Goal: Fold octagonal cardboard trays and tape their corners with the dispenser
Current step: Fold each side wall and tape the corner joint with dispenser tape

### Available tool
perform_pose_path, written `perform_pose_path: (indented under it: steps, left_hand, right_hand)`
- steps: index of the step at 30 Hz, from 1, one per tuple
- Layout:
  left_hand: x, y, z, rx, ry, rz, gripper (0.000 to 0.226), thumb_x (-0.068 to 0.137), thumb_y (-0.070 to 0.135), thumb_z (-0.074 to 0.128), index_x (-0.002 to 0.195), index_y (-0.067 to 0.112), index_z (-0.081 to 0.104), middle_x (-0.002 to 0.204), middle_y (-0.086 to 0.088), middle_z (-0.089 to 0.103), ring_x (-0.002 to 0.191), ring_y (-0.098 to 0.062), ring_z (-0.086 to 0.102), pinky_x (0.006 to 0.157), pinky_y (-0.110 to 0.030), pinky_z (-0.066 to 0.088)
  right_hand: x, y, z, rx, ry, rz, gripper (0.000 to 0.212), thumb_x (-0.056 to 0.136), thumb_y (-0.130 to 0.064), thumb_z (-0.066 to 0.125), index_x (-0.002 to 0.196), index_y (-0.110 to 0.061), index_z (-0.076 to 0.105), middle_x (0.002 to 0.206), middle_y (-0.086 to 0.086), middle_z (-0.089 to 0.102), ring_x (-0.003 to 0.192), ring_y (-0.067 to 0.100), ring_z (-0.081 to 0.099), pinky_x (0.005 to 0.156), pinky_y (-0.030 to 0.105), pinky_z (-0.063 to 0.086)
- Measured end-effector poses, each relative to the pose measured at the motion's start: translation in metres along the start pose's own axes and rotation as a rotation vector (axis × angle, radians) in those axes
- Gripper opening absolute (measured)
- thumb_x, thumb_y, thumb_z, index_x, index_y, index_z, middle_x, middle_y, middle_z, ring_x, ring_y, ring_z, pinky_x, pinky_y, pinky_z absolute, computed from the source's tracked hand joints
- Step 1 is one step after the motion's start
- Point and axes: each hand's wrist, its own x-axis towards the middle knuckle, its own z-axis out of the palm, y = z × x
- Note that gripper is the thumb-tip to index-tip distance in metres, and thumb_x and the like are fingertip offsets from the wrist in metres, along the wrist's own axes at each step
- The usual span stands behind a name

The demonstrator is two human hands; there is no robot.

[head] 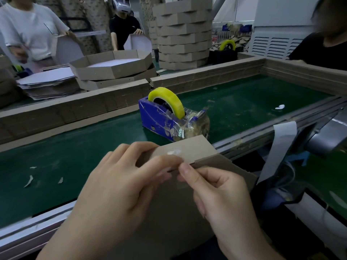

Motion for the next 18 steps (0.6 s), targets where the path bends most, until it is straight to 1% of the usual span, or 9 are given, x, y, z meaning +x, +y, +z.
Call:
perform_pose_path:
  steps: [3, 5, 6, 8, 10, 12, 14, 16, 18]
  left_hand:
    - [0.000, 0.001, -0.004, -0.006, -0.032, -0.032, 0.038, 0.094, 0.041, 0.039, 0.123, 0.040, 0.064, 0.112, 0.004, 0.061, 0.092, -0.023, 0.060, 0.065, -0.043, 0.051]
    - [0.001, 0.005, -0.006, -0.025, -0.023, -0.055, 0.038, 0.094, 0.044, 0.039, 0.120, 0.041, 0.066, 0.110, 0.007, 0.062, 0.091, -0.020, 0.060, 0.069, -0.041, 0.051]
    - [0.003, 0.008, -0.006, -0.039, 0.000, -0.068, 0.037, 0.093, 0.045, 0.039, 0.115, 0.041, 0.068, 0.108, 0.010, 0.063, 0.091, -0.017, 0.060, 0.073, -0.038, 0.051]
    - [0.008, 0.017, -0.004, -0.039, 0.066, -0.101, 0.034, 0.091, 0.048, 0.042, 0.097, 0.038, 0.073, 0.102, 0.013, 0.066, 0.089, -0.014, 0.060, 0.080, -0.032, 0.047]
    - [0.013, 0.026, 0.002, 0.014, 0.120, -0.131, 0.030, 0.088, 0.049, 0.045, 0.080, 0.034, 0.071, 0.094, 0.014, 0.068, 0.081, -0.017, 0.065, 0.075, -0.029, 0.046]
    - [0.017, 0.029, 0.007, 0.023, 0.152, -0.151, 0.030, 0.086, 0.049, 0.048, 0.073, 0.032, 0.068, 0.091, 0.014, 0.068, 0.075, -0.018, 0.066, 0.062, -0.029, 0.048]
    - [0.017, 0.028, 0.010, -0.003, 0.165, -0.140, 0.029, 0.086, 0.049, 0.050, 0.072, 0.031, 0.068, 0.092, 0.014, 0.068, 0.076, -0.019, 0.066, 0.054, -0.034, 0.051]
    - [0.016, 0.026, 0.011, -0.016, 0.160, -0.111, 0.029, 0.087, 0.049, 0.051, 0.074, 0.030, 0.069, 0.095, 0.013, 0.069, 0.079, -0.019, 0.066, 0.054, -0.038, 0.052]
    - [0.017, 0.024, 0.013, 0.002, 0.168, -0.090, 0.029, 0.087, 0.047, 0.052, 0.077, 0.029, 0.071, 0.096, 0.011, 0.070, 0.081, -0.021, 0.066, 0.056, -0.039, 0.052]
  right_hand:
    - [-0.002, 0.000, -0.005, 0.022, -0.066, 0.071, 0.037, 0.053, -0.048, 0.069, 0.068, -0.015, 0.077, 0.033, -0.004, 0.039, 0.030, 0.002, 0.030, 0.035, 0.010, 0.023]
    - [-0.003, -0.002, -0.007, 0.039, -0.082, 0.085, 0.036, 0.052, -0.045, 0.070, 0.066, -0.013, 0.076, 0.034, -0.005, 0.041, 0.030, 0.001, 0.032, 0.035, 0.010, 0.024]
    - [-0.004, -0.002, -0.008, 0.058, -0.091, 0.087, 0.035, 0.052, -0.043, 0.070, 0.064, -0.011, 0.076, 0.034, -0.006, 0.044, 0.030, 0.000, 0.035, 0.035, 0.008, 0.025]
    - [-0.005, -0.003, -0.008, 0.104, -0.121, 0.088, 0.029, 0.054, -0.037, 0.070, 0.062, -0.009, 0.075, 0.035, -0.008, 0.049, 0.031, -0.001, 0.044, 0.036, 0.006, 0.030]
    - [-0.005, -0.002, -0.008, 0.111, -0.139, 0.080, 0.033, 0.055, -0.038, 0.070, 0.067, -0.008, 0.075, 0.036, -0.008, 0.051, 0.033, -0.002, 0.046, 0.037, 0.006, 0.031]
    - [-0.004, -0.001, -0.009, 0.085, -0.128, 0.068, 0.038, 0.055, -0.041, 0.069, 0.071, -0.008, 0.076, 0.036, -0.009, 0.051, 0.033, -0.003, 0.046, 0.038, 0.006, 0.032]
    - [-0.003, -0.002, -0.011, 0.052, -0.124, 0.073, 0.038, 0.057, -0.041, 0.068, 0.073, -0.008, 0.077, 0.036, -0.009, 0.050, 0.032, -0.002, 0.044, 0.038, 0.006, 0.030]
    - [-0.003, -0.003, -0.016, -0.009, -0.136, 0.087, 0.035, 0.062, -0.044, 0.070, 0.073, -0.012, 0.078, 0.036, -0.006, 0.046, 0.032, 0.001, 0.037, 0.038, 0.010, 0.027]
    - [-0.001, 0.000, -0.023, -0.118, -0.166, 0.132, 0.031, 0.072, -0.041, 0.070, 0.069, -0.011, 0.075, 0.039, 0.001, 0.045, 0.034, 0.006, 0.036, 0.041, 0.016, 0.029]
